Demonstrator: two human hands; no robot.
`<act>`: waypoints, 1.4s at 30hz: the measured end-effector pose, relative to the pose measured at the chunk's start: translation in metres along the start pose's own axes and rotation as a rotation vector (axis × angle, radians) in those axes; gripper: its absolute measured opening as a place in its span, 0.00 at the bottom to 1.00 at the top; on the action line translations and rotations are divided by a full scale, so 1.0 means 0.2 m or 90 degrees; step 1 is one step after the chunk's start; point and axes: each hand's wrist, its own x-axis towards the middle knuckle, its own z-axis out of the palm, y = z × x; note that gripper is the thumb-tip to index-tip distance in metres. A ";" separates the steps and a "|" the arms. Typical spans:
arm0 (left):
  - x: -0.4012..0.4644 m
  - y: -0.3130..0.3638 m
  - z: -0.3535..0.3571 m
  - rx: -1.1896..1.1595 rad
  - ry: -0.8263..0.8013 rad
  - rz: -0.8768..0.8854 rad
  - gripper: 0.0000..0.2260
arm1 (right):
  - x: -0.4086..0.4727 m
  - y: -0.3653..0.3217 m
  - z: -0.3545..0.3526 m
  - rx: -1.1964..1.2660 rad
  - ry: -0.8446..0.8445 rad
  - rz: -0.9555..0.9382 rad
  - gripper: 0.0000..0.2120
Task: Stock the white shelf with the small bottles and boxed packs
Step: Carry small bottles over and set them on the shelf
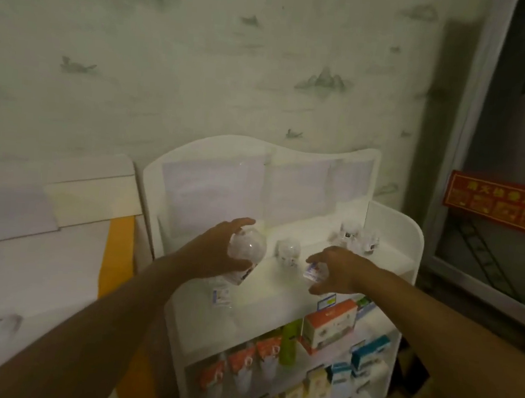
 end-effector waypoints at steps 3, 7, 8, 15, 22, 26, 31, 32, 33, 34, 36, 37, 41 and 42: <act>0.06 0.00 0.04 0.024 -0.007 -0.022 0.40 | 0.04 0.10 0.09 0.014 -0.016 -0.005 0.39; 0.15 -0.05 0.06 0.067 -0.027 -0.042 0.37 | 0.14 0.12 0.17 0.033 -0.033 -0.018 0.39; 0.17 -0.07 0.06 0.079 -0.035 -0.046 0.36 | 0.17 0.12 0.19 0.038 -0.036 -0.021 0.38; 0.34 -0.26 -0.04 0.153 -0.096 -0.065 0.35 | 0.48 -0.04 0.33 0.043 -0.089 -0.049 0.38; 0.42 -0.45 -0.05 0.201 -0.184 -0.082 0.38 | 0.80 -0.31 0.56 0.068 -0.120 -0.071 0.37; 0.42 -0.52 -0.06 0.211 -0.183 -0.089 0.40 | 0.92 -0.41 0.66 0.076 -0.145 -0.076 0.37; 0.47 -0.56 -0.04 0.237 -0.186 -0.081 0.39 | 1.00 -0.49 0.74 0.060 -0.138 -0.094 0.42; 0.48 -0.57 -0.03 0.234 -0.191 -0.080 0.39 | 1.01 -0.50 0.74 0.051 -0.136 -0.101 0.44; 0.49 -0.57 -0.03 0.232 -0.196 -0.079 0.39 | 1.01 -0.50 0.74 0.044 -0.135 -0.111 0.46; 0.51 -0.56 -0.02 0.231 -0.200 -0.076 0.38 | 1.00 -0.50 0.72 0.043 -0.134 -0.121 0.48; 0.57 -0.55 -0.01 0.224 -0.198 -0.067 0.38 | 0.98 -0.47 0.63 0.044 -0.120 -0.147 0.47; 0.61 -0.53 -0.01 0.213 -0.192 -0.059 0.38 | 0.98 -0.44 0.56 0.039 -0.104 -0.161 0.44; 0.83 -0.41 0.02 0.176 -0.170 -0.027 0.39 | 0.97 -0.19 0.26 0.032 -0.029 -0.159 0.32; 0.89 -0.36 0.04 0.163 -0.162 -0.031 0.40 | 0.96 -0.10 0.19 0.033 -0.012 -0.146 0.30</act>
